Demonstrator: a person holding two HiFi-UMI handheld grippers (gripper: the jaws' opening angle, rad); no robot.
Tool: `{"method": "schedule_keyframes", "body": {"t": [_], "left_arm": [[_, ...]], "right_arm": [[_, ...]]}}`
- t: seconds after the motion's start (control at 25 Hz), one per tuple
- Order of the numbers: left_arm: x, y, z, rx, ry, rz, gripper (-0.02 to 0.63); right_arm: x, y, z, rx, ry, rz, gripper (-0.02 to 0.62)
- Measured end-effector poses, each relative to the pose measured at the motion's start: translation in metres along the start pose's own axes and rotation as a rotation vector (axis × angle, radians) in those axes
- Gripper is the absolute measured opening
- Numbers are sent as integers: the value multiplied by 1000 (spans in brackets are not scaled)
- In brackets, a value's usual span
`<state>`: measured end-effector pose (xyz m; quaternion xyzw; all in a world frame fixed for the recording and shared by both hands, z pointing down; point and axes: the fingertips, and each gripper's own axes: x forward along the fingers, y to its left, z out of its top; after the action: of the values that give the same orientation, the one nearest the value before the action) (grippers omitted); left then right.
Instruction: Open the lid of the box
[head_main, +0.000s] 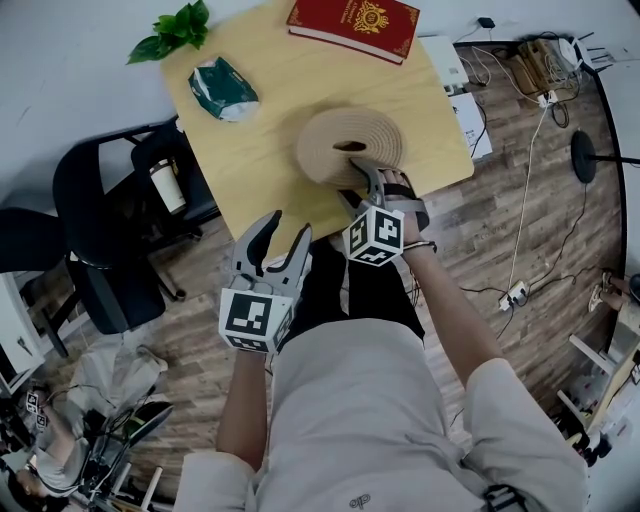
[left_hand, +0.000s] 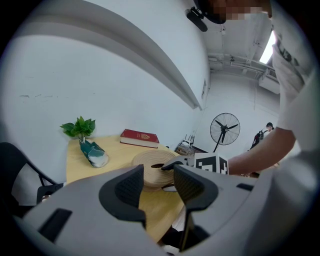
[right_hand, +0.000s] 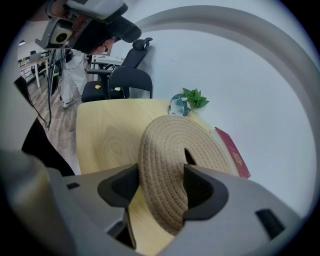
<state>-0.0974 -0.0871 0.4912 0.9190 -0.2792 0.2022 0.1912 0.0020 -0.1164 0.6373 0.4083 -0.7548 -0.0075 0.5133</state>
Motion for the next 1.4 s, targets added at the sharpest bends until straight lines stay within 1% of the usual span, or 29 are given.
{"method": "schedule_keyframes", "body": {"t": [0.28,0.64,0.88,1.08,1.2,1.4], "left_arm": [[-2,5,4,-4,-10,14,173],[-2,9,10,-6,-24,21,173],[-2,16,22,-10,-40,54,173],[1,18,27,-19,-50,76,173],[4,15,28,-29,-53,88,173],[10,2,29,-33,-50,83,173]], "right_arm": [[-4,-1,2,13,-6,20,262],[-14,-4,9,30,-35,52,233],[-25,-7,15,50,-58,79,219],[-34,-14,22,41,-84,98,188],[-38,-15,24,39,-97,116,179],[-48,-21,29,46,-117,138,163]]}}
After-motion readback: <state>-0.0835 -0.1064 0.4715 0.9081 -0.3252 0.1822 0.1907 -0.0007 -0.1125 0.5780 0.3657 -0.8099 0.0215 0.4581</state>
